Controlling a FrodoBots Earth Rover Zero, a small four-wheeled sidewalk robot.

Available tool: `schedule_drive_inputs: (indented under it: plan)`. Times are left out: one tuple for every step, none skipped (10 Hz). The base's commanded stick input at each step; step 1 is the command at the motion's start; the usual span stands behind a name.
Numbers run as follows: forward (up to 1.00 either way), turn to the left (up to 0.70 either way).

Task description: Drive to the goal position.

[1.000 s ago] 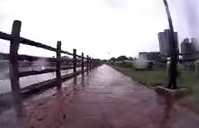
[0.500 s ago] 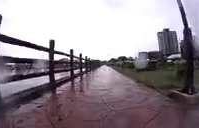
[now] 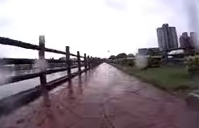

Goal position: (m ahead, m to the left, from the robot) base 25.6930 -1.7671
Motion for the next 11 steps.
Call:
schedule_drive_inputs:
  plan:
    - [1.0, 0.0]
    - [1.0, 0.0]
    - [1.0, 0.0]
    - [1.0, 0.0]
    - [1.0, 0.0]
    - [1.0, 0.0]
    - [1.0, 0.0]
    - [1.0, 0.0]
    - [1.0, 0.0]
    - [1.0, 0.0]
    - [1.0, 0.0]
